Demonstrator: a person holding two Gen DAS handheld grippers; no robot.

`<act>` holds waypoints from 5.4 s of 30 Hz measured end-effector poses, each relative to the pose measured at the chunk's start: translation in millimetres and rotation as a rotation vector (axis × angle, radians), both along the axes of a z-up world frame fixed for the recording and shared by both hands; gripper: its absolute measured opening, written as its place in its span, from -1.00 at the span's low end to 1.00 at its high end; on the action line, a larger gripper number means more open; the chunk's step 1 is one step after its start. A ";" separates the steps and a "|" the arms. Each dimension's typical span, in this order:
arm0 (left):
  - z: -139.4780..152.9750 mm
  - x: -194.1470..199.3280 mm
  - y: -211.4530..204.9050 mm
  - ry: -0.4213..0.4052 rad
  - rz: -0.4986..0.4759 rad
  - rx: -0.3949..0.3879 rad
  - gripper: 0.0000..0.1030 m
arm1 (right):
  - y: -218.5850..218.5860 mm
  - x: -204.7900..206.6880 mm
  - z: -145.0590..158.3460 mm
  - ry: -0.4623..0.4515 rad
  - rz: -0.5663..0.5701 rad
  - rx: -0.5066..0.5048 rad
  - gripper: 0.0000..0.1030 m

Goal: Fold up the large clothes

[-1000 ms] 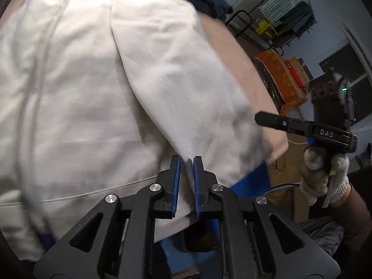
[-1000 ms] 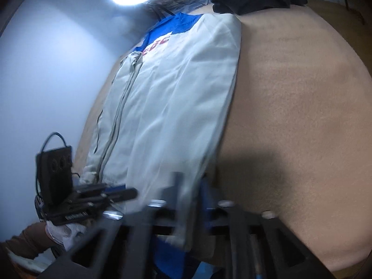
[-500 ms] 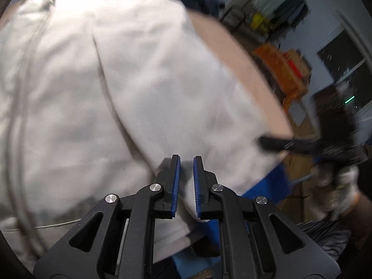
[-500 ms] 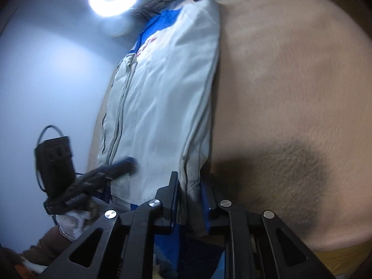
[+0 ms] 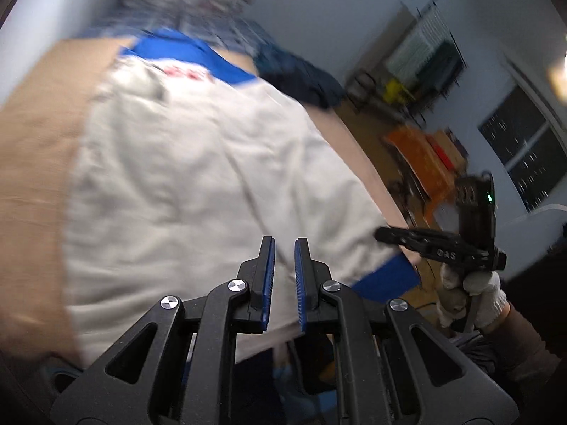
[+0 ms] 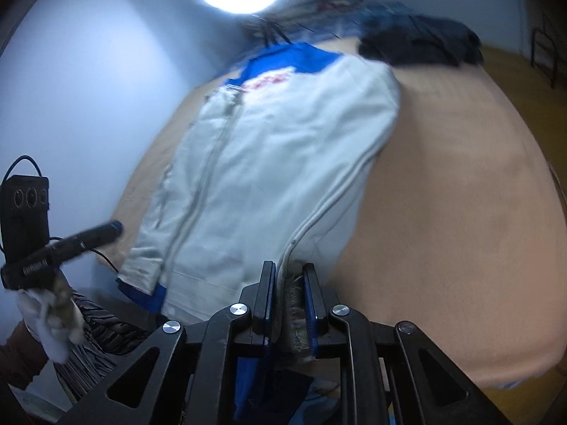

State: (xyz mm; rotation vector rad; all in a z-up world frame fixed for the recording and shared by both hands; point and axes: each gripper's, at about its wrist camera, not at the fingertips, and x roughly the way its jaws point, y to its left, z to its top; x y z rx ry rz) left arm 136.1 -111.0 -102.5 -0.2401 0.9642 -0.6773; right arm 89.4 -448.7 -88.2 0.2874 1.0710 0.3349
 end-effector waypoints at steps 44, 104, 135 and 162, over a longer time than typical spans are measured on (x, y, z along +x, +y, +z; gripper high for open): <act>-96.2 53.6 0.0 0.269 0.020 0.058 -0.21 | -6.2 115.8 -15.7 -0.026 -0.036 0.177 0.27; -100.5 41.8 -26.2 0.350 -0.123 0.028 -0.82 | 105.2 333.8 -38.6 -0.031 -0.019 -0.005 -0.61; -63.7 3.6 98.5 0.160 0.100 0.007 -0.42 | 195.5 143.0 -80.6 -0.003 0.259 -0.170 -0.53; -84.6 -12.3 115.9 0.101 0.032 0.108 0.25 | 137.5 -30.1 -24.2 -0.093 0.334 -0.065 -0.06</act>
